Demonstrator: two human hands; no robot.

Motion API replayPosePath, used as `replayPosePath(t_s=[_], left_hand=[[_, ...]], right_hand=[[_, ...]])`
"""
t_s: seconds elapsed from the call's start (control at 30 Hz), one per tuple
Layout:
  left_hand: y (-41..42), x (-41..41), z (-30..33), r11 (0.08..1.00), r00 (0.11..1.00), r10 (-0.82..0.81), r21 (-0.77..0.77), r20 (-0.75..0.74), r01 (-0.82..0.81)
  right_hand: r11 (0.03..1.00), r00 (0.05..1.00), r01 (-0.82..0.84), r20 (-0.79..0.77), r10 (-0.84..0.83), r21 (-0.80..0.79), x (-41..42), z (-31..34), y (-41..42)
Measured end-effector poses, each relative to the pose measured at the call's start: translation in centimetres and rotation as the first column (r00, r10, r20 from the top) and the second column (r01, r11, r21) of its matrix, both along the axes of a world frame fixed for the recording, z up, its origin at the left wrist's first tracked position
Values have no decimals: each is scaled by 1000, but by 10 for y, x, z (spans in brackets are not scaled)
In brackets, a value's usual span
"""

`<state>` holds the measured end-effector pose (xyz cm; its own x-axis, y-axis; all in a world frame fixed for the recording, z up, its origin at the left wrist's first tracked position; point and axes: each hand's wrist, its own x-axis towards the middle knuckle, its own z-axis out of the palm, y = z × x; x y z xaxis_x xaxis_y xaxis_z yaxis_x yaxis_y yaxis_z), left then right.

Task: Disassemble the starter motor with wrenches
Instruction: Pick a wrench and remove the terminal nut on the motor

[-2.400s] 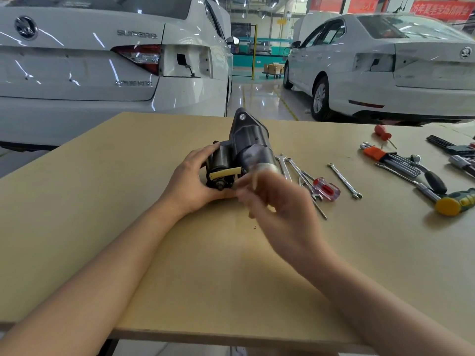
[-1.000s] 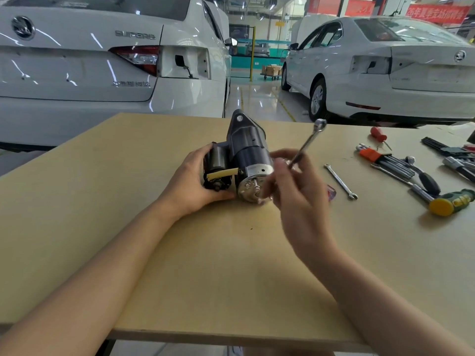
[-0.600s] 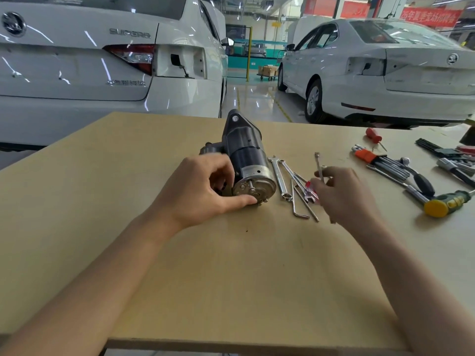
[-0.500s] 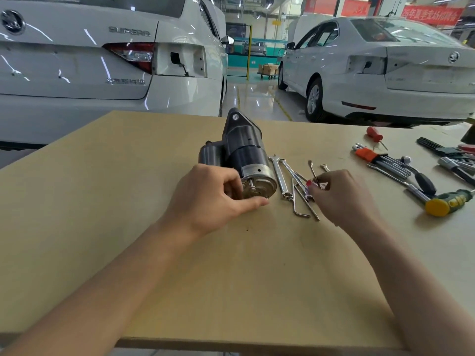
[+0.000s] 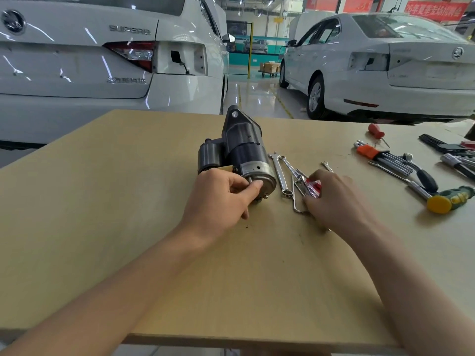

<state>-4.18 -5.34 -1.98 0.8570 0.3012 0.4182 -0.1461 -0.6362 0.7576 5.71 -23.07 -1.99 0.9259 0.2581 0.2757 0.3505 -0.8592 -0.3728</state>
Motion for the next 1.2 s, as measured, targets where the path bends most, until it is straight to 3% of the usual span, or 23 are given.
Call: replayPosePath(t_s=[0.1, 0.2, 0.3, 0.37, 0.47, 0.53, 0.63, 0.7, 0.8, 0.87, 1.1, 1.2], left_hand=[[1, 1, 3, 967, 986, -129, -234, -104, 102], [4, 2, 8, 885, 937, -278, -435, -213, 164], [8, 4, 12, 767, 849, -442, -613, -290, 190], [12, 4, 14, 697, 785, -527, -694, -325, 181], [18, 3, 17, 694, 640, -625, -694, -448, 192], [24, 2, 20, 722, 571, -637, -661, -518, 205], [30, 3, 22, 773, 599, -566, -617, -567, 146], [32, 4, 21, 792, 672, -495, -605, -551, 87], [35, 6, 21, 761, 780, -430, -648, -455, 41], [39, 6, 22, 711, 791, -455, -702, -409, 46], [33, 3, 20, 660, 784, -497, -749, -372, 63], [25, 3, 18, 664, 818, -453, -746, -355, 44]], right_hand=[[999, 996, -8, 85, 4, 46, -3, 2, 1], [921, 981, -137, 181, 74, 364, -14, 9, 12], [702, 932, -263, -13, 361, 662, -30, 12, 27], [611, 840, -199, -188, 509, 766, -39, 10, 33], [600, 744, -46, -373, 554, 799, -40, 12, 32], [588, 631, 55, -484, 606, 807, -40, 14, 32], [486, 437, 196, -519, 735, 852, -43, 13, 39], [439, 394, 231, -496, 774, 868, -43, 12, 43], [422, 399, 231, -481, 781, 877, -41, 10, 46], [434, 440, 216, -484, 756, 874, -41, 8, 47], [417, 772, 110, -342, 535, 902, -47, 2, 57], [511, 887, -81, -172, 429, 856, -49, -1, 59]])
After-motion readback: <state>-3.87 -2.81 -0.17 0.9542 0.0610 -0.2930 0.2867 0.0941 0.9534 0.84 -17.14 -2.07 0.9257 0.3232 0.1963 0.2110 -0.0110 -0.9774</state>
